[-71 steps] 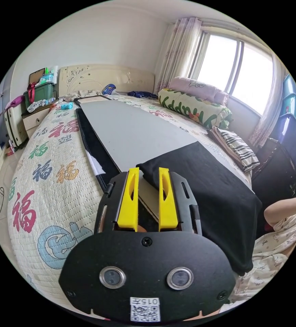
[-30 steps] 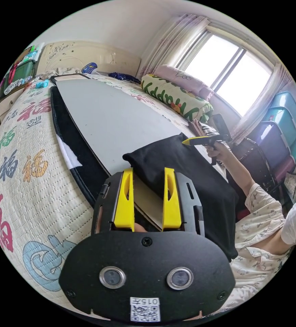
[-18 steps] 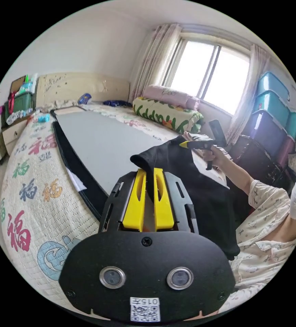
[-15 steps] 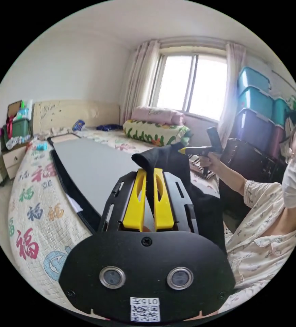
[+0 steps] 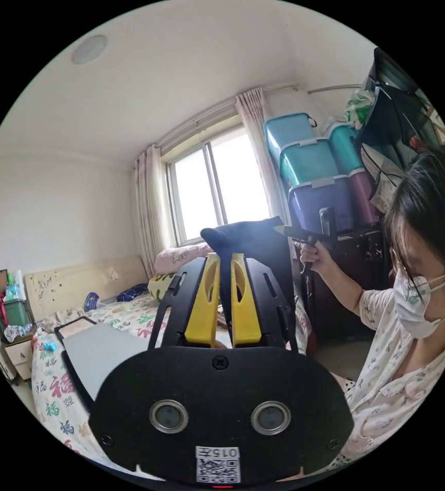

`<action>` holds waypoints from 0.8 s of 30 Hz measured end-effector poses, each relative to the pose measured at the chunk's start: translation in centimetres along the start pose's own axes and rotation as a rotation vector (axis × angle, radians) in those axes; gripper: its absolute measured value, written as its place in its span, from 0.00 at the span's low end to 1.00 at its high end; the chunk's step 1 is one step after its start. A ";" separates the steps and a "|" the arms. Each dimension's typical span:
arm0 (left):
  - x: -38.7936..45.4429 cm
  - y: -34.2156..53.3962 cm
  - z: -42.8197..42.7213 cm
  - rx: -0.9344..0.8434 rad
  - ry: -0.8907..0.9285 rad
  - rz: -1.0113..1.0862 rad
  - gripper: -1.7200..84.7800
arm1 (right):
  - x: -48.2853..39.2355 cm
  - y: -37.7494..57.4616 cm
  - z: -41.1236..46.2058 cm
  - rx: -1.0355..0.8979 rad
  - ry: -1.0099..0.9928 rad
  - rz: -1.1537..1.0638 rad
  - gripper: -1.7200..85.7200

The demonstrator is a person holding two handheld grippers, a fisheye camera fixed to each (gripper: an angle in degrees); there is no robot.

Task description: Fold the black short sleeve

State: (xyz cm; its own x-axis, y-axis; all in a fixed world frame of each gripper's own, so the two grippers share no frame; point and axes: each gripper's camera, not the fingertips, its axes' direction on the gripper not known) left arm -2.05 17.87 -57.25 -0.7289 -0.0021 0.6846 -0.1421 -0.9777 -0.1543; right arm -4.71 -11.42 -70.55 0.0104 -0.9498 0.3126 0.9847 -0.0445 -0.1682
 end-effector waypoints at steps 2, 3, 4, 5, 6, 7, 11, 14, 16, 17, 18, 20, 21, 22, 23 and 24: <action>2.5 -0.8 4.9 -0.010 0.050 0.004 0.03 | 0.9 1.9 -1.4 -0.008 0.091 -0.001 0.07; 3.0 -1.0 6.3 -0.015 0.062 0.003 0.03 | 1.1 2.4 -1.6 -0.012 0.115 -0.002 0.07; 3.9 -1.1 9.3 -0.023 0.086 -0.006 0.03 | 1.7 3.4 -1.8 -0.026 0.167 -0.009 0.07; 4.7 -1.0 12.5 -0.033 0.105 -0.008 0.03 | 2.2 4.3 -1.6 -0.046 0.224 -0.027 0.07; 5.0 -0.9 14.2 -0.041 0.112 -0.008 0.03 | 2.6 4.7 -1.4 -0.056 0.253 -0.040 0.07; 5.5 -0.7 17.6 -0.054 0.125 -0.012 0.03 | 3.3 5.4 -0.8 -0.074 0.311 -0.058 0.07; 4.8 0.9 30.7 -0.089 0.166 -0.073 0.03 | 7.7 7.1 4.4 -0.136 0.490 -0.094 0.07; 2.3 3.1 40.6 -0.130 0.151 -0.148 0.04 | 12.7 8.5 10.9 -0.215 0.567 -0.083 0.07; 0.1 5.3 47.2 -0.184 0.123 -0.207 0.04 | 16.5 10.0 16.0 -0.289 0.595 -0.046 0.07; -1.5 7.2 51.8 -0.231 0.103 -0.249 0.04 | 19.4 11.4 19.7 -0.359 0.605 -0.003 0.07; -2.3 8.3 54.2 -0.259 0.093 -0.271 0.04 | 20.8 12.2 21.7 -0.397 0.604 0.020 0.07; -4.9 12.8 62.6 -0.375 0.038 -0.333 0.04 | 26.1 15.7 28.9 -0.541 0.605 0.119 0.07; -5.4 13.8 64.4 -0.402 0.030 -0.342 0.04 | 27.2 16.4 30.4 -0.568 0.607 0.141 0.07; -6.5 15.6 67.4 -0.443 0.021 -0.362 0.04 | 28.9 17.7 33.2 -0.610 0.619 0.159 0.07; -7.7 16.9 69.9 -0.469 0.015 -0.386 0.04 | 30.2 18.8 35.8 -0.653 0.641 0.159 0.07; -8.3 17.4 70.9 -0.476 0.014 -0.401 0.04 | 30.8 19.3 37.0 -0.672 0.649 0.159 0.07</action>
State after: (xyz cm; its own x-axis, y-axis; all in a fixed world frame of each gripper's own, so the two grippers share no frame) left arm 48.99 -14.01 -15.14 -0.5652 0.3521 0.7460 -0.6874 -0.7009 -0.1900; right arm 21.00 -30.08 -29.60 -0.1618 -0.9378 -0.3073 0.6716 0.1235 -0.7305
